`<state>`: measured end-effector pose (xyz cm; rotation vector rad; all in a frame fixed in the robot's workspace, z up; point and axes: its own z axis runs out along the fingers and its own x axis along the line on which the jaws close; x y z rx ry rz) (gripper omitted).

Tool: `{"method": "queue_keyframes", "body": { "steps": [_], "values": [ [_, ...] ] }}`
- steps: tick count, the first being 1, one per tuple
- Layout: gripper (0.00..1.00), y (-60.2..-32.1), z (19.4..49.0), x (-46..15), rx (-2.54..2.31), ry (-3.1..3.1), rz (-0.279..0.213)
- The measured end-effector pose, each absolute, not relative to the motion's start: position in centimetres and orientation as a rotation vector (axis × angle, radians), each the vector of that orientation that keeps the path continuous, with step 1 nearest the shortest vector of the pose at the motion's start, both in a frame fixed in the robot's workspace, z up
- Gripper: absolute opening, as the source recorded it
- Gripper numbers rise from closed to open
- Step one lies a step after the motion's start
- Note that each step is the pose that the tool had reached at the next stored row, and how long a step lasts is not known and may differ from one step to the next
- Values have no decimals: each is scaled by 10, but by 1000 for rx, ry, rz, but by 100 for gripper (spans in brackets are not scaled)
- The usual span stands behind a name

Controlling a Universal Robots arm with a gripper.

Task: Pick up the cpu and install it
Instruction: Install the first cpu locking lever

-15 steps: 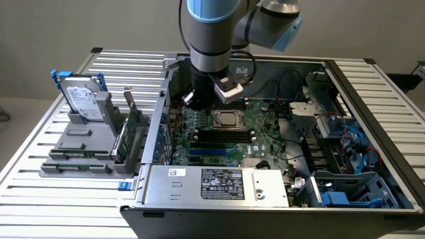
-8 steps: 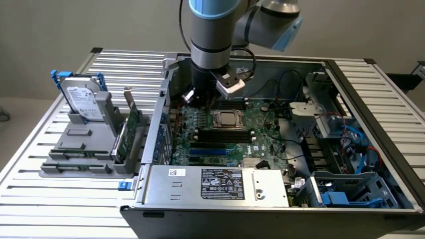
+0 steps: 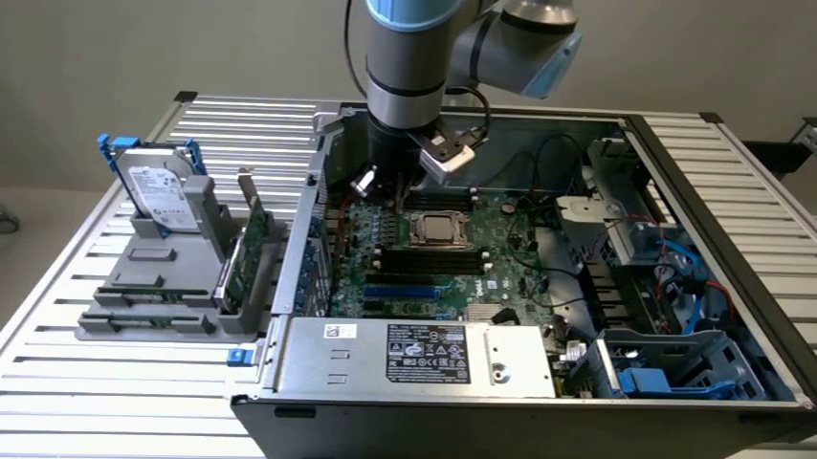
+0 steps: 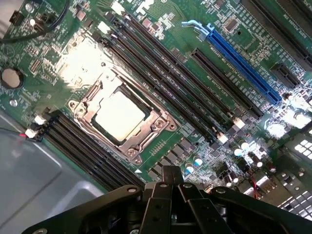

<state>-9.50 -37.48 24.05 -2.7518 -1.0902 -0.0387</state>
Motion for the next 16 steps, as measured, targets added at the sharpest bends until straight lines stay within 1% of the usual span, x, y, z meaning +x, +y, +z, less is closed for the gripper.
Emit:
{"method": "queue_keyframes", "body": {
  "steps": [16],
  "values": [
    [11,-375,241,-95,-2574,-1451,-3]
  ]
}}
